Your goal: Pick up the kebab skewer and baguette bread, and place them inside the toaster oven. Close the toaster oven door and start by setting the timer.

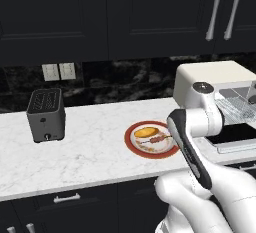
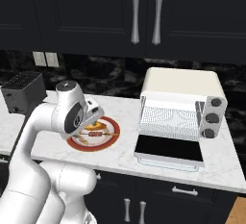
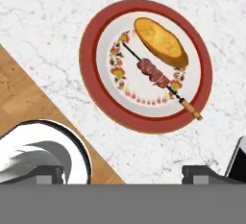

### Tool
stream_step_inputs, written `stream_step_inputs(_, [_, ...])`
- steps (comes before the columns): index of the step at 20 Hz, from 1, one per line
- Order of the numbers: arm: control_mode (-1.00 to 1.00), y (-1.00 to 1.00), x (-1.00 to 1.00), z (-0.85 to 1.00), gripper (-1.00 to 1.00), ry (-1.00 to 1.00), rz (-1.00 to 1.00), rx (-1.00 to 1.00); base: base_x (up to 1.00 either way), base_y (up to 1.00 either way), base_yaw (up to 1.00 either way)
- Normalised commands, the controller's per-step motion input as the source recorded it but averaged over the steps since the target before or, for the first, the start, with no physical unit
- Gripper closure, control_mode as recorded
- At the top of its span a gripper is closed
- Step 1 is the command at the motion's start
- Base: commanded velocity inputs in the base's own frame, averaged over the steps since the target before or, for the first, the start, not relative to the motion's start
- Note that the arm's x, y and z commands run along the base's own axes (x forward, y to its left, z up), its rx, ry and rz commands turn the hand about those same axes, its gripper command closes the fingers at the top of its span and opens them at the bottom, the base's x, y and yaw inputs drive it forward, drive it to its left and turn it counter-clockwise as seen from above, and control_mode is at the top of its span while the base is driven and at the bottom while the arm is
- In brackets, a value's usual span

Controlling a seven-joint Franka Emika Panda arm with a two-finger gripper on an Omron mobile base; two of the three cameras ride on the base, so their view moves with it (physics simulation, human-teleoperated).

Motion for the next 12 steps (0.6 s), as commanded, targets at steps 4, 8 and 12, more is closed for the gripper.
stream_step_inputs(4, [-1.00,0.11,0.50,-0.20,-1.00,0.20,0.01,-0.15,0.00,0.00,0.00])
stream_step_inputs(8, [-1.00,-0.07,0.31,-0.27,-1.00,0.15,0.00,-0.08,0.00,0.00,0.00])
stream_step_inputs(12, [-1.00,-0.09,0.23,-0.33,-1.00,0.04,0.00,-0.02,0.00,0.00,0.00])
